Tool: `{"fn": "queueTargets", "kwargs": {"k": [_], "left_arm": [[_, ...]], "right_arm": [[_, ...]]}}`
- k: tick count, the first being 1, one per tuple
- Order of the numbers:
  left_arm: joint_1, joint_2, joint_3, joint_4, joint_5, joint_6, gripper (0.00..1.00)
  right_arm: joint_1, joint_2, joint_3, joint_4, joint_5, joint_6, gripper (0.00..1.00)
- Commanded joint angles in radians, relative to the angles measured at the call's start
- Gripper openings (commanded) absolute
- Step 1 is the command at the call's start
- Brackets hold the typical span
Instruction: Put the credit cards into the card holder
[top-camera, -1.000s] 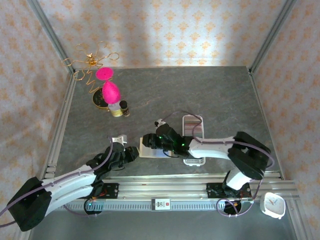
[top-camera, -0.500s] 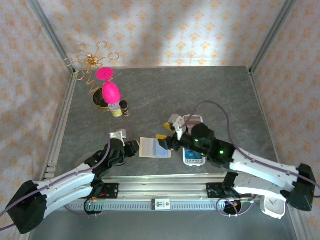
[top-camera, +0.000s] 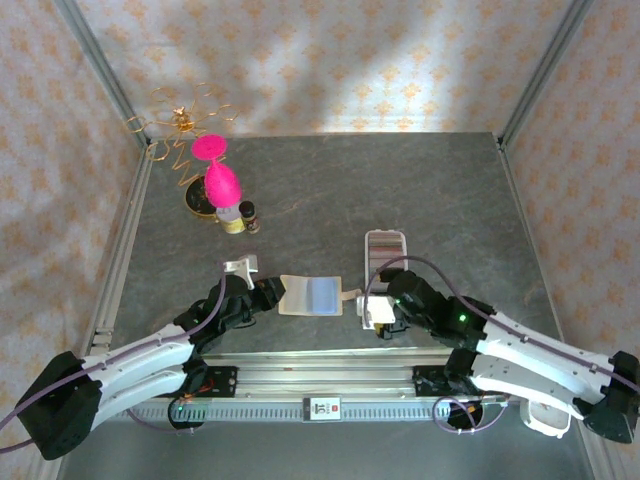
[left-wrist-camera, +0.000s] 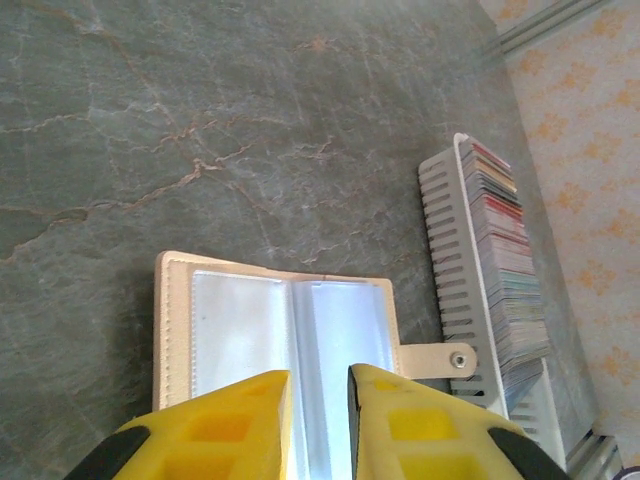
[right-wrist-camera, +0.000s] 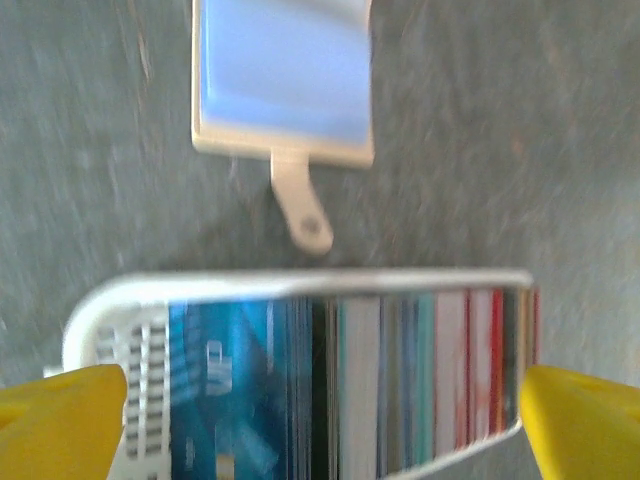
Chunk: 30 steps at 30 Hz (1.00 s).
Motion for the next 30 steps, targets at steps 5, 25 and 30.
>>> {"fn": "queueTargets", "kwargs": {"k": [5, 25, 30], "left_arm": [[-0.005, 0.032, -0.003, 0.056, 0.039, -0.005, 0.23], [-0.005, 0.059, -0.021, 0.082, 0.070, 0.005, 0.25], [-0.005, 0.053, -0.027, 0.081, 0.071, 0.004, 0.25]], "right_arm": [[-0.069, 0.084, -0.031, 0.051, 0.103, -0.103, 1.00], [-0.093, 0.392, 0.064, 0.106, 0.149, -0.145, 1.00], [-0.104, 0.419, 0.086, 0.112, 0.151, -0.145, 0.98]]}}
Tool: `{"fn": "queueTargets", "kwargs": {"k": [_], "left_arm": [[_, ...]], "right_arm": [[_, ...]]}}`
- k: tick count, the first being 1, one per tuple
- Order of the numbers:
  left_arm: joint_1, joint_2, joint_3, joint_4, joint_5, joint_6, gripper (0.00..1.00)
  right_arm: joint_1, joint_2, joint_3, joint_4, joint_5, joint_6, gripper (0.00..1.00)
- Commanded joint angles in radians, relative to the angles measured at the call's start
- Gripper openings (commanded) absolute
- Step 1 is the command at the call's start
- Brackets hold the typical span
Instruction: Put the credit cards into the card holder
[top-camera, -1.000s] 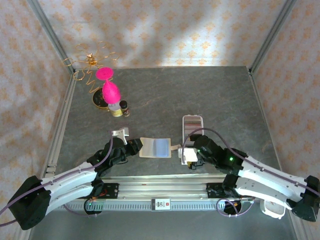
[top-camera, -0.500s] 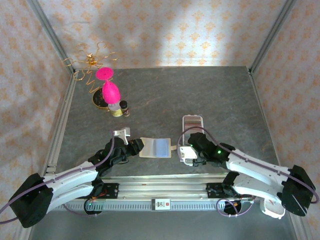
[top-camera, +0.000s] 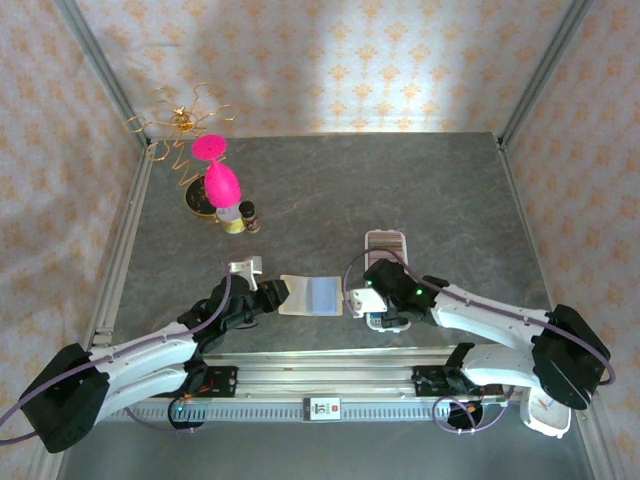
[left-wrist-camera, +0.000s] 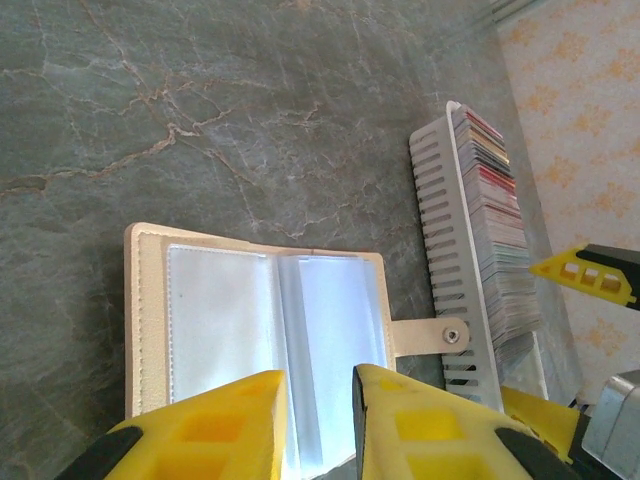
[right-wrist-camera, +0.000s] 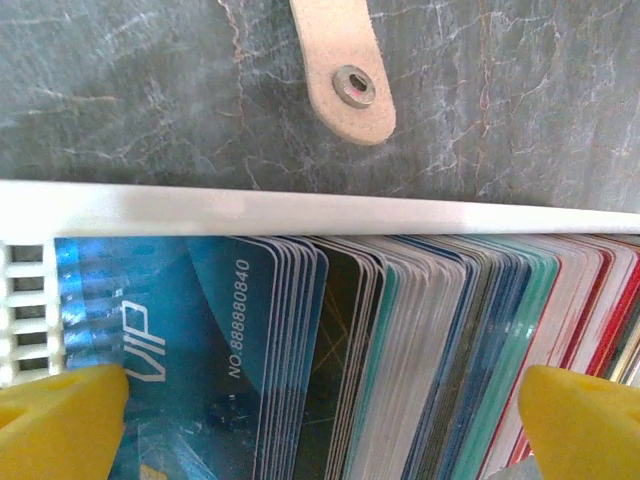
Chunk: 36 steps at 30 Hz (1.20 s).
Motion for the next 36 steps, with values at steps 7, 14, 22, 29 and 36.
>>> {"fn": "queueTargets", "kwargs": {"k": [7, 14, 22, 29, 36], "left_arm": [[-0.005, -0.003, -0.032, 0.042, 0.001, -0.008, 0.25], [-0.005, -0.002, -0.033, 0.042, -0.006, -0.015, 0.25], [-0.005, 0.003, -0.038, 0.049, 0.000, -0.025, 0.25], [-0.005, 0.007, -0.032, 0.049, 0.003, -0.026, 0.25], [-0.005, 0.009, -0.032, 0.051, 0.003, -0.030, 0.24]], "right_arm": [[-0.018, 0.003, 0.041, 0.041, 0.055, -0.009, 0.88], [-0.018, -0.031, 0.025, 0.040, 0.060, -0.007, 0.81], [-0.018, -0.071, 0.001, 0.037, 0.049, -0.005, 0.69], [-0.019, -0.091, -0.017, 0.036, 0.039, -0.007, 0.57], [-0.019, -0.110, -0.030, 0.038, 0.039, -0.011, 0.48]]}}
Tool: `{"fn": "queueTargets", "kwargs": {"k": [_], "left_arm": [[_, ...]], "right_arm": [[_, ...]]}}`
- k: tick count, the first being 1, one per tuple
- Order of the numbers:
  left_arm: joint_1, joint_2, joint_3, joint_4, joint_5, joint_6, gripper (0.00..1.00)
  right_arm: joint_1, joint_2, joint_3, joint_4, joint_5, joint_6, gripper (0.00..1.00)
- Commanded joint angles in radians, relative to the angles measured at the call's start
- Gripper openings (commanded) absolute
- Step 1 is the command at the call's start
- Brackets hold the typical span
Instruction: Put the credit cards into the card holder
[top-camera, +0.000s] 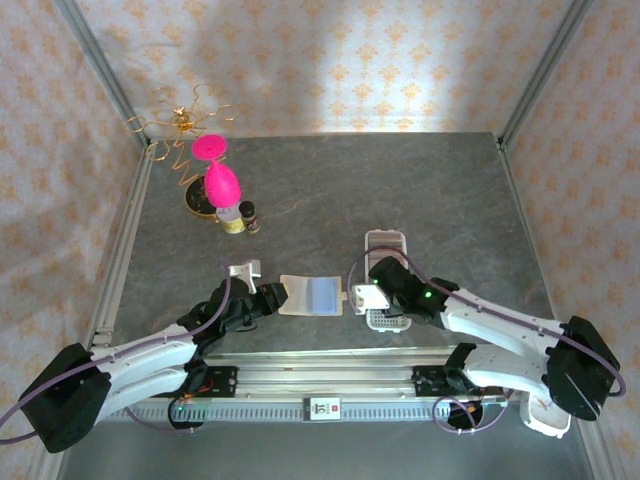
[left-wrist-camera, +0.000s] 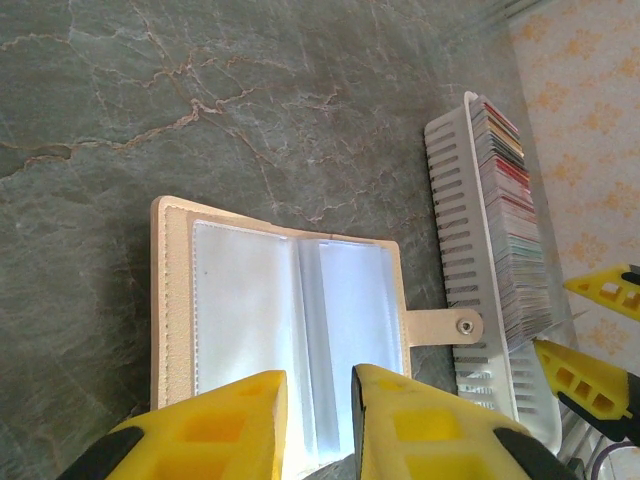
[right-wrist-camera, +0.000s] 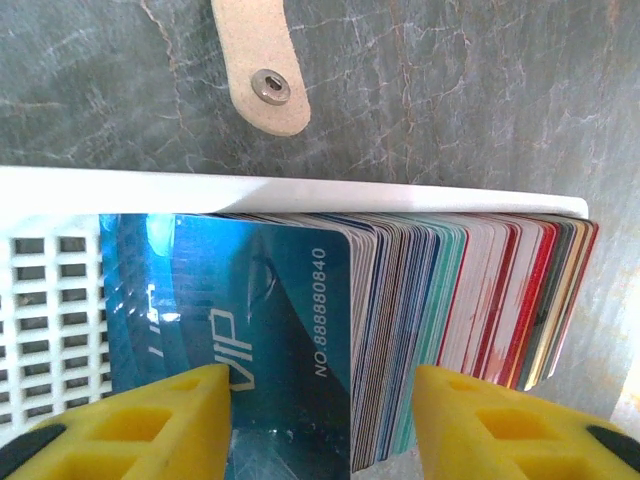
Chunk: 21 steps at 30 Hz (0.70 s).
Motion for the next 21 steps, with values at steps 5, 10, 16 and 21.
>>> {"fn": "queueTargets", "kwargs": {"k": [5, 10, 16, 21], "left_arm": [[-0.005, 0.012, 0.002, 0.036, 0.008, -0.009, 0.24], [-0.005, 0.009, 0.004, 0.040, 0.006, -0.011, 0.24], [-0.005, 0.018, 0.008, 0.041, 0.006, -0.011, 0.24], [-0.004, 0.027, 0.015, 0.041, 0.009, -0.011, 0.24]], "right_arm": [[-0.008, -0.026, -0.019, 0.014, 0.020, 0.002, 0.42], [-0.008, -0.029, -0.025, 0.012, 0.007, 0.002, 0.43], [-0.008, -0.017, -0.012, -0.022, 0.000, 0.002, 0.36], [-0.008, -0.017, -0.007, -0.026, 0.007, 0.003, 0.31]]}}
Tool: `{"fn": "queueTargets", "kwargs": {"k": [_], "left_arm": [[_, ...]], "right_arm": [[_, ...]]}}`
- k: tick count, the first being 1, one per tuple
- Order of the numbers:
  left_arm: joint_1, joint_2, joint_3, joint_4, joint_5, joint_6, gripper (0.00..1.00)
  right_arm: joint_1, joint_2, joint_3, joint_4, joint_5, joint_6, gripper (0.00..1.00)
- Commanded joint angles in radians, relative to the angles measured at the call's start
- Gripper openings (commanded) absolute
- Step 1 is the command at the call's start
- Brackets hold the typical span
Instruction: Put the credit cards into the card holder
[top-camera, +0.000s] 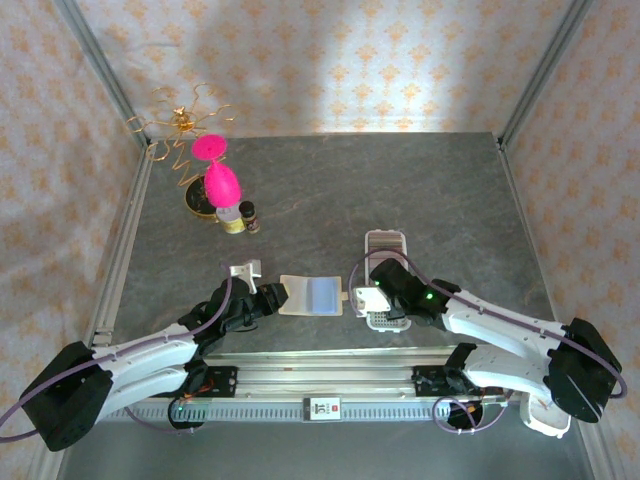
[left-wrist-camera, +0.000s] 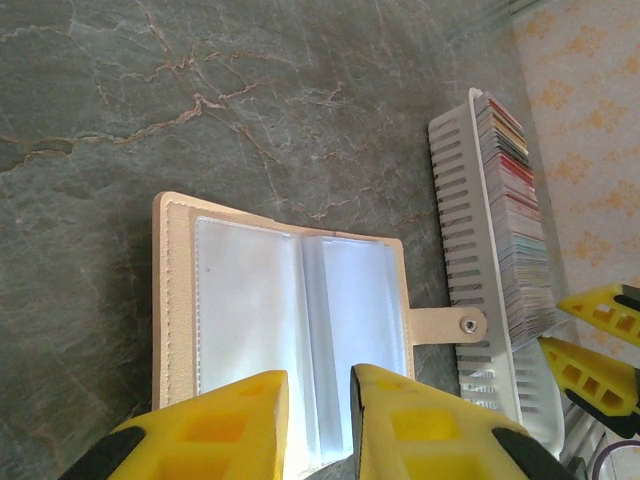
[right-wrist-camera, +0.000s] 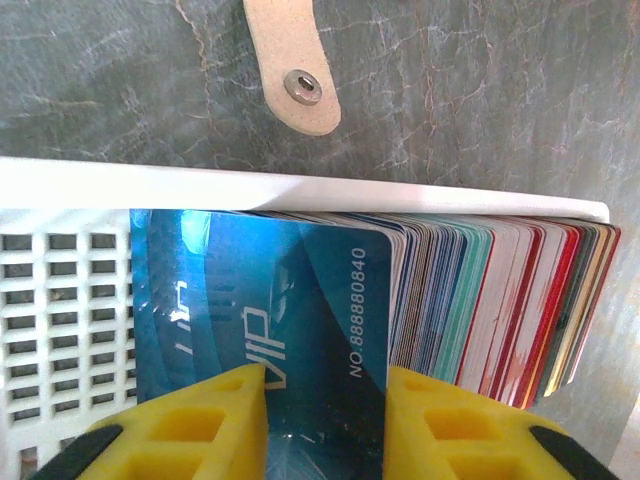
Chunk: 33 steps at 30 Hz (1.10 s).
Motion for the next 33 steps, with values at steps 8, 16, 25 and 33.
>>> {"fn": "queueTargets", "kwargs": {"k": [8, 16, 25, 33], "left_arm": [[-0.005, 0.007, 0.022, 0.026, 0.006, -0.006, 0.24], [-0.005, 0.001, 0.022, 0.023, 0.012, -0.009, 0.23], [-0.005, -0.014, 0.020, 0.011, 0.009, -0.010, 0.23], [-0.004, -0.015, 0.025, 0.004, 0.006, -0.012, 0.23]], "right_arm": [[-0.009, -0.017, 0.023, -0.032, 0.039, 0.008, 0.25], [-0.008, -0.029, 0.042, -0.050, 0.056, 0.014, 0.20], [-0.008, -0.053, 0.060, -0.077, 0.036, 0.042, 0.19], [-0.008, -0.075, 0.056, -0.091, 0.022, 0.052, 0.14]]}}
